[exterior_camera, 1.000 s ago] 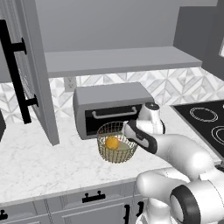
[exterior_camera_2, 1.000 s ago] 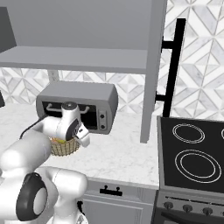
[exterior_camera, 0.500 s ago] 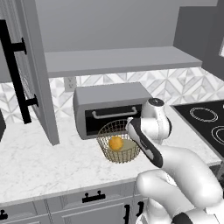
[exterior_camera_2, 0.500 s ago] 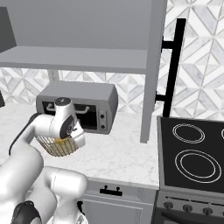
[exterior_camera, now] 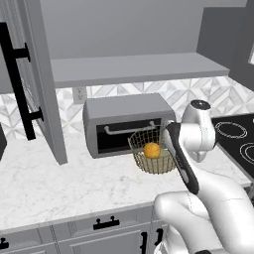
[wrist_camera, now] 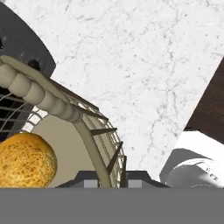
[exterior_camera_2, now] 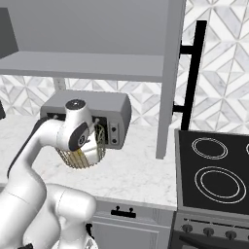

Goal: Open the cabinet, pick up the bread from the cabinet and place it in the basket. Then move the basket to the dining counter.

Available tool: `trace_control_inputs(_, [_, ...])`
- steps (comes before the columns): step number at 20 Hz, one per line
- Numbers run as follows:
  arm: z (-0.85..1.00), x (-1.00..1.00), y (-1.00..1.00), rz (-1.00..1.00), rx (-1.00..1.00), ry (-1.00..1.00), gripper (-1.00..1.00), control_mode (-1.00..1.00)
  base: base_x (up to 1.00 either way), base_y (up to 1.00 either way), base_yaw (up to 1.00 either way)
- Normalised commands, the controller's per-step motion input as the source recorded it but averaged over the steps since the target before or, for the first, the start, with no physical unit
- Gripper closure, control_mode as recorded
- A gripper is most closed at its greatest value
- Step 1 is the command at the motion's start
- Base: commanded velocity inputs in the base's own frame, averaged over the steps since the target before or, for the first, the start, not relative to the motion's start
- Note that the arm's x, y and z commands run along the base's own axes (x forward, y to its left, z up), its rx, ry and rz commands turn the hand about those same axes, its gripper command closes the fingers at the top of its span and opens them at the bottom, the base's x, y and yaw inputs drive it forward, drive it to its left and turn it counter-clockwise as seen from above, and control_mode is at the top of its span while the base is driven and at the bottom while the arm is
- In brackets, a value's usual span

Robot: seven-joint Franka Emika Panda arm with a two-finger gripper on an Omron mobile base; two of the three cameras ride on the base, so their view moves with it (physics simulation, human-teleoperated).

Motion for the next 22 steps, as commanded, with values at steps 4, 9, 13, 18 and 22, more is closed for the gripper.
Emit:
trace_control_inputs(4, [0.49, -0.55, -0.34, -0.35, 0.32, 0.00, 1.00, -1.00, 0.00, 0.00, 0.00])
trace_control_inputs(9, [0.18, -0.35, -0.01, -0.42, 0.19, -0.05, 1.00, -1.00, 0.00, 0.00, 0.00])
trace_control_inputs(13, [0.13, -0.14, 0.03, -0.29, 0.06, -0.10, 1.00, 1.00, -0.12, 0.00, -0.06])
trace_control_inputs(18, [0.00, 0.00, 0.00, 0.00, 0.00, 0.00, 1.00, 1.00, -0.92, 0.08, -0.05])
trace_control_inputs(22, [0.00, 0.00, 0.00, 0.00, 0.00, 0.00, 1.00, 1.00, -1.00, 0.26, 0.03])
